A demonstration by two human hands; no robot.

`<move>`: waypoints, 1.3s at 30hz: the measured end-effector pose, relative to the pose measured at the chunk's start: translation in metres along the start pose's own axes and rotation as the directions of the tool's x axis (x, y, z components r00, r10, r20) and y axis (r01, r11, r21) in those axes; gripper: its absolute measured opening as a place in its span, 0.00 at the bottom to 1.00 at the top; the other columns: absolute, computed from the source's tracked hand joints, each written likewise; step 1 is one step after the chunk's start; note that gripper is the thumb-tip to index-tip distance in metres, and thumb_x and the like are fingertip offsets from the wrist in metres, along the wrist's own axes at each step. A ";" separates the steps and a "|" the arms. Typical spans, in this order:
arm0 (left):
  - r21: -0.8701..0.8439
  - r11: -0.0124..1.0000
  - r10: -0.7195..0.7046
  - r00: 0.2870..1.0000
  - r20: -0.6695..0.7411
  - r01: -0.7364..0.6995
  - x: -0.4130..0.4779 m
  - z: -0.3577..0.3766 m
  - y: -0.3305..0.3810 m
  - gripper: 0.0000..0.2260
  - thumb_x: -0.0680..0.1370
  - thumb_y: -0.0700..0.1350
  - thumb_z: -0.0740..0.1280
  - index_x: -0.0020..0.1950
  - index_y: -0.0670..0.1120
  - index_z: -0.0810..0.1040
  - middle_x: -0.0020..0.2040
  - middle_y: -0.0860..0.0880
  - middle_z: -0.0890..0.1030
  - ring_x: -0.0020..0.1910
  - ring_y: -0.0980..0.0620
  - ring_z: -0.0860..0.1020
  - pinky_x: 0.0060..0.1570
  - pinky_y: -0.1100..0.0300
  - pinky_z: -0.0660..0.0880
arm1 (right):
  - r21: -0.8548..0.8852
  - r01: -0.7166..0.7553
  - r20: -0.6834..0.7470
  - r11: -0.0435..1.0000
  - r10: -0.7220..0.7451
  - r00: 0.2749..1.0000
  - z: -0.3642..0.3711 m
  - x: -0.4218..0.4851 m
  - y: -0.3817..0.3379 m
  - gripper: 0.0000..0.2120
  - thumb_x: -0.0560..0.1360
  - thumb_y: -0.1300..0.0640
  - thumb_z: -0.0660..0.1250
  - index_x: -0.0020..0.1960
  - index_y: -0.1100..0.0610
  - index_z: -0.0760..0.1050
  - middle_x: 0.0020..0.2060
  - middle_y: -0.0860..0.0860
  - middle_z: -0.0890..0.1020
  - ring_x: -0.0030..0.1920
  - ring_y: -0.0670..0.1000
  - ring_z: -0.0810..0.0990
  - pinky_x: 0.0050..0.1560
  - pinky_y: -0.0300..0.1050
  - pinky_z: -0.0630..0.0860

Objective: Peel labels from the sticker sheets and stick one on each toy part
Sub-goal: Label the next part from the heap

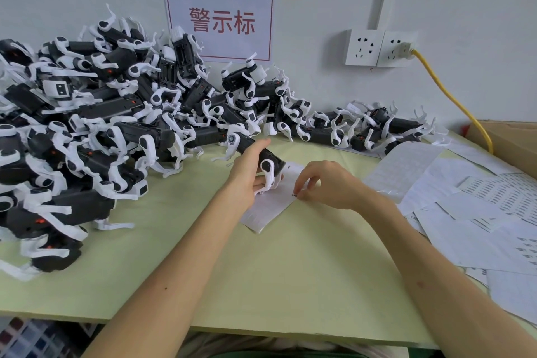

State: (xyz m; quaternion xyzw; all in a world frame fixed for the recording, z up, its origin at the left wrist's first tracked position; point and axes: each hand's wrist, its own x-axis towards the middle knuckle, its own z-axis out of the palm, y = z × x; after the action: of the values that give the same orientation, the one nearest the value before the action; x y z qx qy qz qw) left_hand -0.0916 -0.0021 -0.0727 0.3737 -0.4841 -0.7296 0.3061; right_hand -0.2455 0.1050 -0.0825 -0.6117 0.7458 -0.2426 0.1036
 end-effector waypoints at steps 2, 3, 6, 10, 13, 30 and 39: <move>0.002 1.000 0.007 1.000 -0.001 -0.007 0.000 0.001 0.000 0.13 0.77 0.55 0.71 0.46 0.46 0.76 0.35 0.46 0.84 0.36 0.43 0.82 0.37 0.57 0.73 | 0.003 -0.001 0.001 1.000 0.001 1.000 0.000 0.000 -0.001 0.04 0.73 0.59 0.75 0.45 0.51 0.85 0.49 0.51 0.81 0.48 0.50 0.82 0.45 0.36 0.74; -0.001 1.000 0.009 1.000 0.000 -0.009 0.000 0.001 0.000 0.13 0.77 0.55 0.71 0.46 0.46 0.76 0.35 0.46 0.84 0.36 0.43 0.82 0.38 0.57 0.73 | 0.002 -0.001 0.002 1.000 0.001 1.000 0.000 0.000 -0.002 0.04 0.73 0.59 0.75 0.44 0.51 0.85 0.49 0.51 0.81 0.48 0.50 0.81 0.48 0.40 0.75; -0.003 1.000 0.012 1.000 0.003 -0.012 0.000 0.001 0.000 0.13 0.77 0.55 0.72 0.47 0.46 0.77 0.37 0.46 0.84 0.37 0.42 0.82 0.39 0.57 0.75 | 0.002 0.008 0.004 1.000 -0.008 1.000 0.001 -0.001 -0.003 0.06 0.73 0.59 0.74 0.42 0.49 0.83 0.48 0.50 0.81 0.48 0.50 0.82 0.48 0.42 0.76; 0.006 1.000 0.017 1.000 0.014 -0.017 0.000 0.000 0.000 0.14 0.77 0.56 0.71 0.52 0.46 0.78 0.48 0.42 0.87 0.41 0.40 0.83 0.49 0.53 0.76 | 0.070 0.049 -0.065 0.996 -0.044 0.997 0.003 0.000 -0.004 0.10 0.75 0.63 0.70 0.41 0.50 0.79 0.44 0.48 0.85 0.46 0.48 0.82 0.44 0.35 0.72; 0.018 1.000 0.011 0.999 0.043 -0.012 -0.001 0.001 0.002 0.16 0.78 0.56 0.70 0.56 0.45 0.77 0.50 0.40 0.87 0.39 0.41 0.84 0.42 0.56 0.79 | 0.133 0.074 -0.190 0.988 -0.048 0.981 0.000 0.000 -0.003 0.10 0.74 0.67 0.69 0.41 0.52 0.79 0.39 0.46 0.85 0.44 0.47 0.83 0.48 0.40 0.77; 0.094 0.995 0.009 0.979 0.202 -0.028 -0.012 0.010 0.003 0.19 0.78 0.58 0.70 0.59 0.45 0.78 0.50 0.42 0.87 0.40 0.44 0.85 0.44 0.57 0.80 | 0.187 0.079 -0.346 0.979 -0.009 0.938 -0.004 0.001 -0.002 0.13 0.74 0.65 0.68 0.52 0.48 0.77 0.38 0.46 0.83 0.39 0.42 0.78 0.40 0.31 0.73; -0.010 0.990 0.138 0.954 0.265 -0.140 -0.012 0.008 0.003 0.18 0.77 0.58 0.68 0.44 0.46 0.89 0.52 0.43 0.86 0.42 0.47 0.82 0.49 0.57 0.75 | 0.712 -0.083 -0.151 0.697 0.268 0.951 -0.013 0.002 -0.004 0.05 0.81 0.58 0.67 0.53 0.56 0.82 0.43 0.53 0.85 0.39 0.47 0.82 0.44 0.41 0.77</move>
State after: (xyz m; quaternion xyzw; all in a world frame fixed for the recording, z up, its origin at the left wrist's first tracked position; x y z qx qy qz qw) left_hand -0.0917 0.0102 -0.0651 0.2393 -0.5488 -0.7475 0.2877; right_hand -0.2487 0.1059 -0.0689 -0.4179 0.6608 -0.5679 0.2572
